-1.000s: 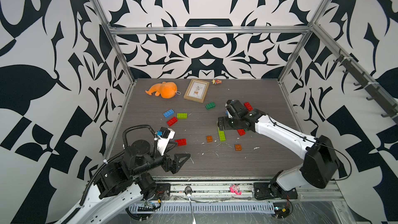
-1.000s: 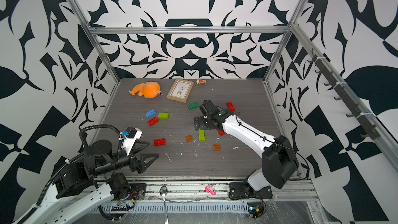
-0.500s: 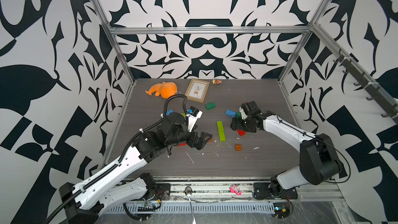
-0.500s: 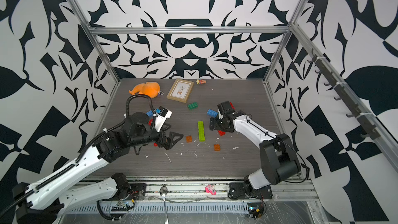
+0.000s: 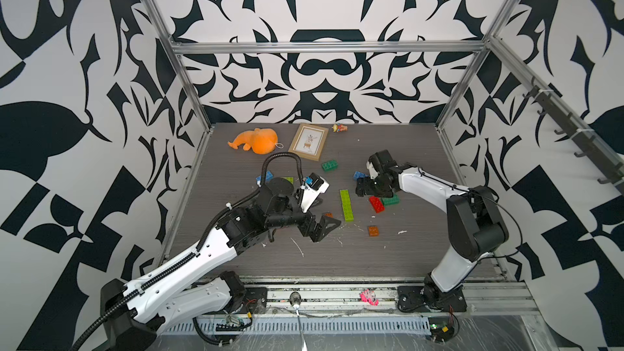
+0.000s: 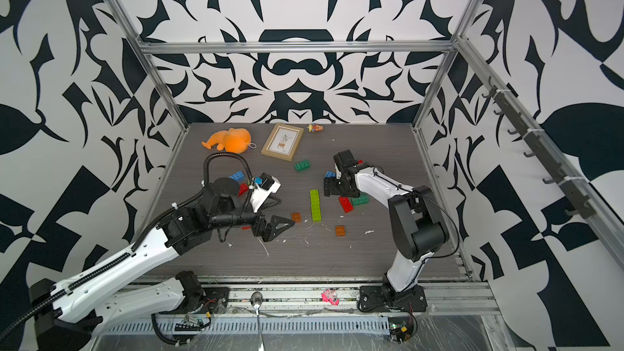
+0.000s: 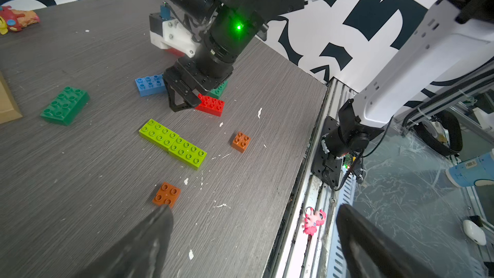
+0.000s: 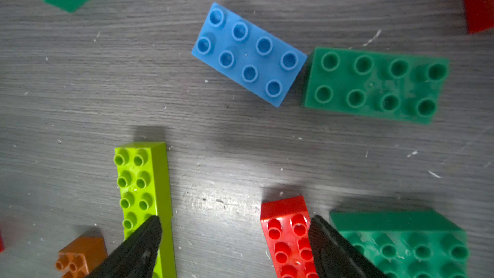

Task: Assemble a small pinwheel with lego
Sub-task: Pick up the lego brick from the center of the board.

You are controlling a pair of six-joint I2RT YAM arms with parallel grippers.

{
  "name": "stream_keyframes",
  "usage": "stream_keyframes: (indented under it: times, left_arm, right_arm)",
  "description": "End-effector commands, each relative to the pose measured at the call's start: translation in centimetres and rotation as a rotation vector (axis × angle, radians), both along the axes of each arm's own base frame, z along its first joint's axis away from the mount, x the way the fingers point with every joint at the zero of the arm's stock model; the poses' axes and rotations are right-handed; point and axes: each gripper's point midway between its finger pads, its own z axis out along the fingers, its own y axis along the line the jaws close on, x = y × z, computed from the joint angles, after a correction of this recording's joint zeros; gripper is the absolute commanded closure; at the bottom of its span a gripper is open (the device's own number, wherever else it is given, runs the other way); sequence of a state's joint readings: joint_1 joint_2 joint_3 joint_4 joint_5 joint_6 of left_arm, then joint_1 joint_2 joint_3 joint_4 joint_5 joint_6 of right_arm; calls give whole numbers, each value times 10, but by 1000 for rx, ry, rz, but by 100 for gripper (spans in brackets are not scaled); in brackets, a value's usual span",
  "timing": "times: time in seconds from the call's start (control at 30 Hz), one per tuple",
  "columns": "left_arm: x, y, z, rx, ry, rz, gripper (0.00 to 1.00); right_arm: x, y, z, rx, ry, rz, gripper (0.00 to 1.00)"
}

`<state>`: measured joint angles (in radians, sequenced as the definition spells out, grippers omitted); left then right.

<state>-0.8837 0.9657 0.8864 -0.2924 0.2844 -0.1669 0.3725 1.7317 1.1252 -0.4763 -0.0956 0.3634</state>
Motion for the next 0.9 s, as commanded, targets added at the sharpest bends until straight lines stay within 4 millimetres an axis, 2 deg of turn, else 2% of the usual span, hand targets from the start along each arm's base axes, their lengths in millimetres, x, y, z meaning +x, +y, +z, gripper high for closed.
stream_keyframes:
  times: [0.0,0.1,0.3,0.53,0.6,0.87]
  left_arm:
    - [-5,-1,5,-29,-29,-30,0]
    - [-8,-2,4,-28,-24,-44,0]
    - [-10,-4,0,-19,-17,-56,0]
    - [-16,-5,4,-30,-20,-79,0]
    - [-18,-5,6,-38,-25,-87,0]
    - [-23,-6,4,-28,-28,-104,0]
  right_arm:
    - [6,-3,1,-27,3,15,11]
    - [2,0,-7,-13,29,15,12]
    - [-10,-5,-6,3,28,-13,16]
    - [-33,-18,-7,-21,37,-34,26]
    - [-40,-18,-11,-11,58,-28,32]
    - [-49,-21,-21,-31,89,-25,45]
